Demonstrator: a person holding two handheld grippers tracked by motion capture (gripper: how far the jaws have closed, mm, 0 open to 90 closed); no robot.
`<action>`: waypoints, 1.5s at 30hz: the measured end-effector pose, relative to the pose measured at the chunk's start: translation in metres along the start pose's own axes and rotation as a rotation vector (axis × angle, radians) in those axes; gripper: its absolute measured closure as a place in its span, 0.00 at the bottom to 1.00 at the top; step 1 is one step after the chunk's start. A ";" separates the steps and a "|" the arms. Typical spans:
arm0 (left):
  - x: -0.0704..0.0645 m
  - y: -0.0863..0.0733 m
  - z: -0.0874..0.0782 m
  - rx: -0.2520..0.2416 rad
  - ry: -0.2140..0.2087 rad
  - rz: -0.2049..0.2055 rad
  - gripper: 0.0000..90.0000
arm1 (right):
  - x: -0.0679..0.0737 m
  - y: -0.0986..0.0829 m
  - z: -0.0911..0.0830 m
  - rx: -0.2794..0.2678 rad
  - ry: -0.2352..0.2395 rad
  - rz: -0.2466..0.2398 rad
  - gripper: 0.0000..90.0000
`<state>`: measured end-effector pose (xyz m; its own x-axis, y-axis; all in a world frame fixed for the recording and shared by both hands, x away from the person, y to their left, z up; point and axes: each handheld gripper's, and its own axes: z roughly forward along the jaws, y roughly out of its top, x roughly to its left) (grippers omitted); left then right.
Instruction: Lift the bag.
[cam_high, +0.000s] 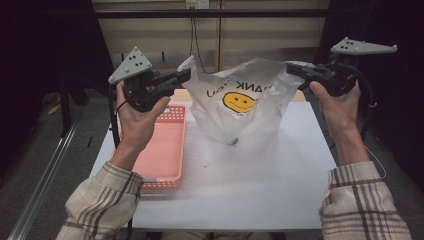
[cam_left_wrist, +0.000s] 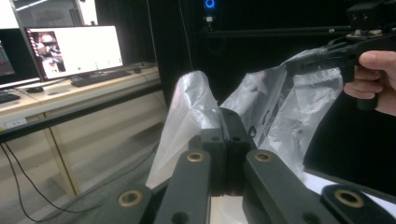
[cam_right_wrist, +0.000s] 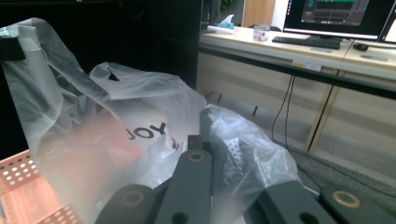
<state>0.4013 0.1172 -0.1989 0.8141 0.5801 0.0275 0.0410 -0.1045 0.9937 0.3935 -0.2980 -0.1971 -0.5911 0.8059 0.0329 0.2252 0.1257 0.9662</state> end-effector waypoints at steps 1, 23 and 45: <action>0.001 0.003 -0.001 -0.005 0.006 0.001 1.00 | 0.001 0.004 -0.001 -0.005 0.000 -0.004 1.00; 0.016 0.033 -0.008 -0.003 0.072 0.026 1.00 | -0.012 0.035 -0.004 -0.013 -0.057 -0.017 1.00; 0.012 -0.041 0.017 0.170 -0.005 -0.019 0.97 | -0.022 -0.063 0.016 0.124 0.002 0.075 1.00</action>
<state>0.4193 0.1147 -0.2407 0.8151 0.5793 0.0080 0.1534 -0.2291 0.9612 0.4051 -0.3144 -0.2625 -0.5705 0.8147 0.1041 0.3625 0.1361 0.9220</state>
